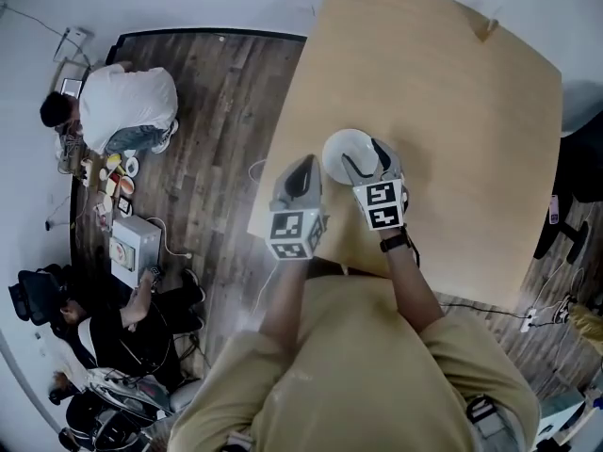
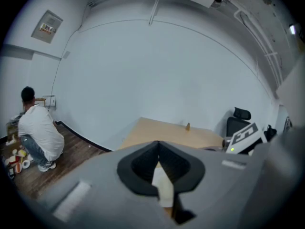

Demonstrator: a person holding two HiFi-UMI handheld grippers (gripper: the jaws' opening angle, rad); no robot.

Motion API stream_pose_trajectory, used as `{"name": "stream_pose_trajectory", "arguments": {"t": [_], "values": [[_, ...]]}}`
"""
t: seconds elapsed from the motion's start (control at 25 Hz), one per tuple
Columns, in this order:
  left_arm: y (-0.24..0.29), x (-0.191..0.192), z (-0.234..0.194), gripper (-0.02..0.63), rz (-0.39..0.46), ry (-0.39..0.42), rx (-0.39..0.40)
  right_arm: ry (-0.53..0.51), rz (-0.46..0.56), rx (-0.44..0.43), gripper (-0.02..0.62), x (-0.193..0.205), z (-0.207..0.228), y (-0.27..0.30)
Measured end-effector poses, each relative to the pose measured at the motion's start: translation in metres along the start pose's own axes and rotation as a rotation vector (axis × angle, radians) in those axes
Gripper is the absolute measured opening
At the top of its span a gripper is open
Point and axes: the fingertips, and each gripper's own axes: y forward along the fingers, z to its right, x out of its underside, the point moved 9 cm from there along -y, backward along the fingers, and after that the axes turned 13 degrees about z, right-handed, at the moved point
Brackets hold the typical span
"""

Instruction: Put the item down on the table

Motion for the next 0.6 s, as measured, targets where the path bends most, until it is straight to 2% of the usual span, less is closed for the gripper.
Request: {"name": "stream_pose_trajectory", "arguments": {"t": [0.12, 0.36, 0.6], "values": [[-0.017, -0.009, 0.021, 0.002, 0.028, 0.016, 0.018, -0.012, 0.067, 0.009, 0.250, -0.018, -0.003, -0.032], [-0.045, -0.038, 0.054, 0.002, 0.123, 0.055, 0.033, -0.064, 0.255, 0.021, 0.190, -0.059, -0.008, -0.096], [-0.081, -0.056, 0.087, 0.002, 0.193, 0.094, 0.040, -0.091, 0.399, 0.073, 0.125, -0.077, -0.014, -0.159]]}}
